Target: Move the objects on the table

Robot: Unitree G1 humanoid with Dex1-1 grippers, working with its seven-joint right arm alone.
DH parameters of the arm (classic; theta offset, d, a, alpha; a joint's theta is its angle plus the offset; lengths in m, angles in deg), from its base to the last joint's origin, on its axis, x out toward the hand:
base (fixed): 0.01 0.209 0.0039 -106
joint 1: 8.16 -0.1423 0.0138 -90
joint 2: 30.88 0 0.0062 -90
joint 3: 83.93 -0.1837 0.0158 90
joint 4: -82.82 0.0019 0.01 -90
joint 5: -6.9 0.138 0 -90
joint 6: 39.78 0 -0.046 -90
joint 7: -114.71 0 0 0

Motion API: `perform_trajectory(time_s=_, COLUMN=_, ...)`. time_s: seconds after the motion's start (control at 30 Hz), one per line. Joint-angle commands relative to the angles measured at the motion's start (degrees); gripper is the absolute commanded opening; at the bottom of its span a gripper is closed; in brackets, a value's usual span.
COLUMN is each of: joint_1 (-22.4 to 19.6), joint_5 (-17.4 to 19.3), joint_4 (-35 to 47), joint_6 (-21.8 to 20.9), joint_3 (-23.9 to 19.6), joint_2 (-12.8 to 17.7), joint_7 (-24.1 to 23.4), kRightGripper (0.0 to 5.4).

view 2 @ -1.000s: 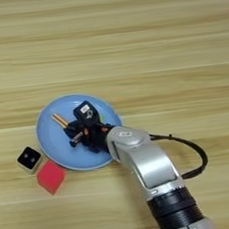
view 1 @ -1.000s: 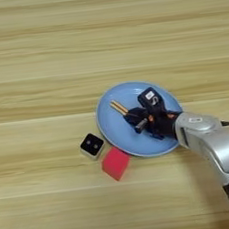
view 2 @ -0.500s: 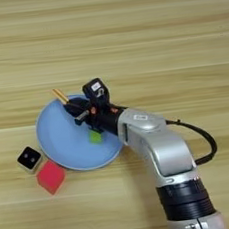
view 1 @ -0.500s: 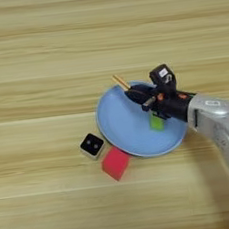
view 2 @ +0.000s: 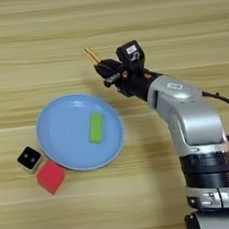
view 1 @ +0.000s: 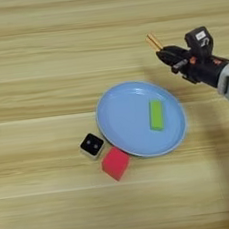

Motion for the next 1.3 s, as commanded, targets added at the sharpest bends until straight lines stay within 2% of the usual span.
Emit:
perform_trajectory(time_s=0.03, joint_1=-5.7, joint_5=-0.7, joint_4=-4.1, joint_6=-5.5, joint_3=-1.7, joint_2=3.3, joint_7=0.2, kRightGripper=0.84)
perform_trajectory(time_s=0.27, joint_1=-4.9, joint_5=-5.4, joint_4=-16.5, joint_6=-17.8, joint_3=1.3, joint_2=3.2, joint_7=1.4, kRightGripper=0.84)
perform_trajectory(time_s=0.47, joint_1=-6.3, joint_5=-7.0, joint_4=-25.8, joint_6=-23.5, joint_3=2.1, joint_2=2.9, joint_7=1.6, kRightGripper=0.84)
perform_trajectory(time_s=0.7, joint_1=-7.3, joint_5=-8.5, joint_4=-33.1, joint_6=-27.0, joint_3=2.9, joint_2=2.8, joint_7=1.4, kRightGripper=0.83)
perform_trajectory(time_s=0.9, joint_1=-7.9, joint_5=-11.3, joint_4=-38.4, joint_6=-29.1, joint_3=4.7, joint_2=3.2, joint_7=1.4, kRightGripper=0.83)
perform_trajectory(time_s=1.27, joint_1=-8.8, joint_5=-12.9, joint_4=-42.3, joint_6=-29.7, joint_3=5.5, joint_2=3.5, joint_7=2.2, kRightGripper=0.83)
perform_trajectory(time_s=1.3, joint_1=-8.8, joint_5=-12.9, joint_4=-42.5, joint_6=-29.8, joint_3=5.5, joint_2=3.5, joint_7=2.2, kRightGripper=1.12)
